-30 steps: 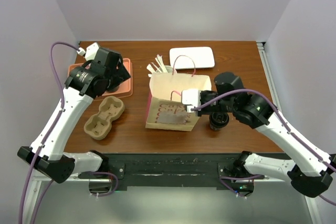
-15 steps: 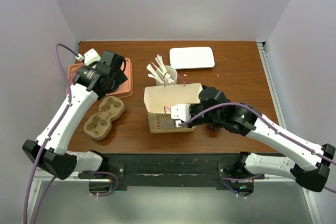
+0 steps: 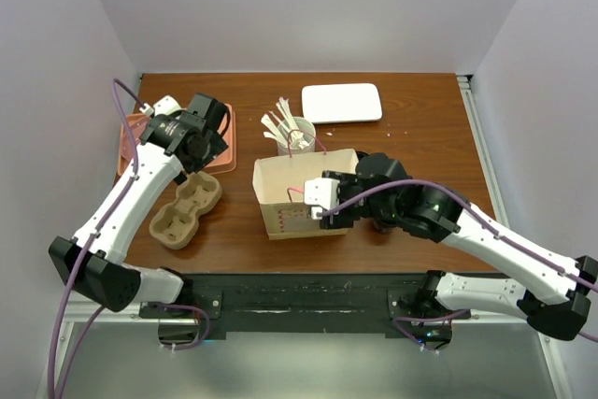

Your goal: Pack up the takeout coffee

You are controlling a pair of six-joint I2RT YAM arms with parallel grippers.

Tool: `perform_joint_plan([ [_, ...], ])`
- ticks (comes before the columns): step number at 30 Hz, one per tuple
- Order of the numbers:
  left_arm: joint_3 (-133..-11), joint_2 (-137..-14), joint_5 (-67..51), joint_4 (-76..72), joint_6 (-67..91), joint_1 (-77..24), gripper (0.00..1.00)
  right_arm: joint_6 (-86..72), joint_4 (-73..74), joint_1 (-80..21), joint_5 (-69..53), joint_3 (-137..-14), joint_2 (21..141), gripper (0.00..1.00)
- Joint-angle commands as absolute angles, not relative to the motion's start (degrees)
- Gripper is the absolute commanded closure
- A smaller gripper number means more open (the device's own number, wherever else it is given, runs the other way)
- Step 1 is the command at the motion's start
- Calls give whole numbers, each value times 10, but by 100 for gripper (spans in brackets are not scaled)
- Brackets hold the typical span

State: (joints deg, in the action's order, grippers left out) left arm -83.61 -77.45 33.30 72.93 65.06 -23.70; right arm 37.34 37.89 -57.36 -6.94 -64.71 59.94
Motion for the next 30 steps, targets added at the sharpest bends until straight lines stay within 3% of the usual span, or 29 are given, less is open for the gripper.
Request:
perform_joint_plan([
  [1,-836,-783,358,746,689,-233,8,289,335,-577,-64,-717,599,38],
  [7,-845,-786,370,753,698,-229,9,85,335,-577,18,-807,635,39],
  [12,-839,-787,371,753,703,-227,9,-114,441,-576,182,-927,693,41],
  [17,-829,-793,362,737,683,-227,10,-241,540,-576,277,-956,717,40],
  [30,-839,-810,357,732,655,-228,9,-297,530,-576,268,-980,694,40],
])
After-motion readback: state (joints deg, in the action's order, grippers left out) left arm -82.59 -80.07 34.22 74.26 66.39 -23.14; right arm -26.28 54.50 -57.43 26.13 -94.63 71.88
